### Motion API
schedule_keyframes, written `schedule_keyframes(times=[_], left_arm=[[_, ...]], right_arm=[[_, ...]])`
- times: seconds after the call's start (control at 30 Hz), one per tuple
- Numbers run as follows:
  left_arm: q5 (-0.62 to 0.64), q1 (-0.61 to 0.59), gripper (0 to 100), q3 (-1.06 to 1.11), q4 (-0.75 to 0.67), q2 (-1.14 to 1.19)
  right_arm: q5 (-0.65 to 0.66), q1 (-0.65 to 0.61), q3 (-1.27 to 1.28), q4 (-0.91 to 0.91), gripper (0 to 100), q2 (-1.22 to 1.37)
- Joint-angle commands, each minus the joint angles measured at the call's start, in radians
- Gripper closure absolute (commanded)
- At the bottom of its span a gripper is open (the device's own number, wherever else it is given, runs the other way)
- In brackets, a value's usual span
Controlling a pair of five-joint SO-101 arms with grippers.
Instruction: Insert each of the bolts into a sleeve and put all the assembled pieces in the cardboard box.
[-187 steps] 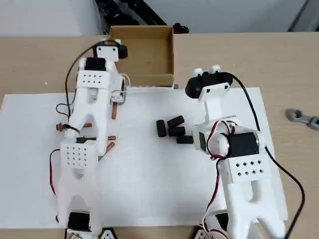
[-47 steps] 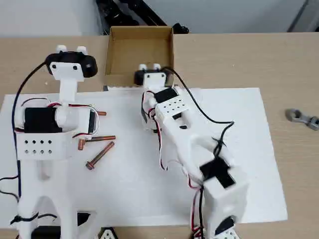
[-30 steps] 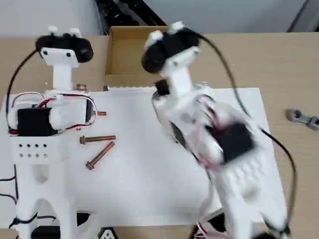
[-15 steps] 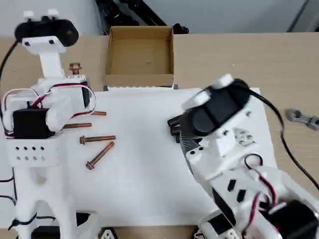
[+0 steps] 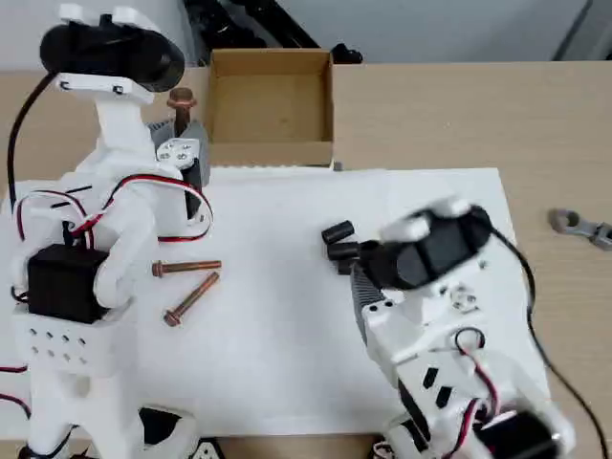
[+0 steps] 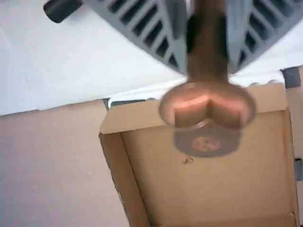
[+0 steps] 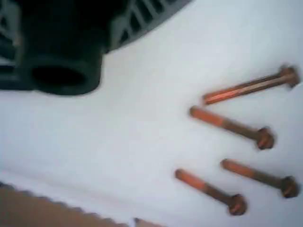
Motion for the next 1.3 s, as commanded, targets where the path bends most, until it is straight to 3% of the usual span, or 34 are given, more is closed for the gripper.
schedule_keyframes(times=[0.0,0.13,0.3,0.53,0.8,0.97,1.27], left_arm=[[0.002,0.009,99,-0.045,0.002,-0.034],[0.002,0.011,99,-0.045,-0.002,-0.032],[0.002,0.023,99,-0.044,-0.011,-0.031],[0.002,0.135,99,-0.044,-0.055,-0.031],[0.005,0.157,99,-0.045,-0.137,-0.031],[0.009,0.227,99,-0.048,-0.146,-0.035],[0.141,0.249,100,-0.050,-0.307,-0.037]], right_arm=[[-0.005,0.018,0.313,-0.213,99.5,-0.208],[0.032,0.015,0.565,-0.449,99.5,-0.398],[-0.012,0.012,0.649,-0.704,99.5,-0.311],[-0.017,0.001,0.615,-0.964,99.5,-0.145],[-0.015,-0.122,0.459,-0.990,99.5,0.027],[-0.015,-0.122,0.440,-0.990,99.5,0.044],[-0.018,-0.122,0.442,-0.990,99.5,0.010]])
